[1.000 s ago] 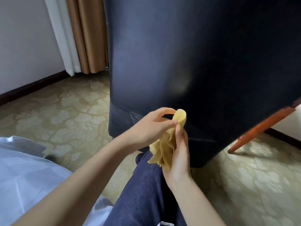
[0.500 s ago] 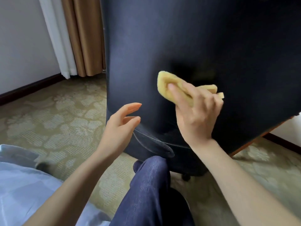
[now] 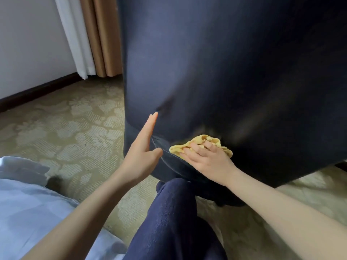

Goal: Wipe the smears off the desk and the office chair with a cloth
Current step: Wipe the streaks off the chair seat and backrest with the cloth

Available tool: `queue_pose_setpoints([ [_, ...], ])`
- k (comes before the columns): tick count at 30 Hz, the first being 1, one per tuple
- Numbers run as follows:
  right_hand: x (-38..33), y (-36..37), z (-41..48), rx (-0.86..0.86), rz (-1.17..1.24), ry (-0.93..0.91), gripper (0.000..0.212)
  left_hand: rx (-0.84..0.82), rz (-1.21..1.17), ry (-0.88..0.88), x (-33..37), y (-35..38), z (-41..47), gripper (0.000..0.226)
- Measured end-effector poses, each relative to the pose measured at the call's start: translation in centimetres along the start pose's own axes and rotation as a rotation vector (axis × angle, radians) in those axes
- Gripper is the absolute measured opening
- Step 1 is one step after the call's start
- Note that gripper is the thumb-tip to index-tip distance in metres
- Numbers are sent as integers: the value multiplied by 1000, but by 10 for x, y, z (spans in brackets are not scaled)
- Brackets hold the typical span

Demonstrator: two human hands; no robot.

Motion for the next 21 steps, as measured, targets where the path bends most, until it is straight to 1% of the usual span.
queue_pose_setpoints([
  [4,-1,21,-61,-232,71,-104,44,-59,31,37,0,18,10,101],
  [6,14,23,-92,-294,76,-135,42,-63,15,39,1,27,14,105],
  [8,34,16,-113,-290,77,-125,36,-66,-16,17,0,35,16,108],
  [10,53,5,-123,-249,83,-106,33,-51,-64,14,-1,41,18,110],
  [12,69,-9,-119,-190,85,-78,39,-66,-101,5,-5,42,19,110],
  [14,83,-25,-104,-75,87,-33,41,-114,-88,-4,-10,41,20,110],
  [15,88,-33,-93,-1,81,-17,38,-132,-73,3,-13,39,20,110],
  [18,93,-54,-50,194,37,-8,20,-176,-53,14,-18,37,22,111],
  [21,89,-64,-7,306,33,49,17,-192,-49,44,-19,33,23,112],
])
Point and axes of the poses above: each hand's wrist, its own z-axis towards the middle knuckle, its own y-axis out of the palm, x = y × z, the point moved 7 cm from there along z, towards the middle knuckle, and after that the axes turned 9 degrees about y, right-handed, at the moved point
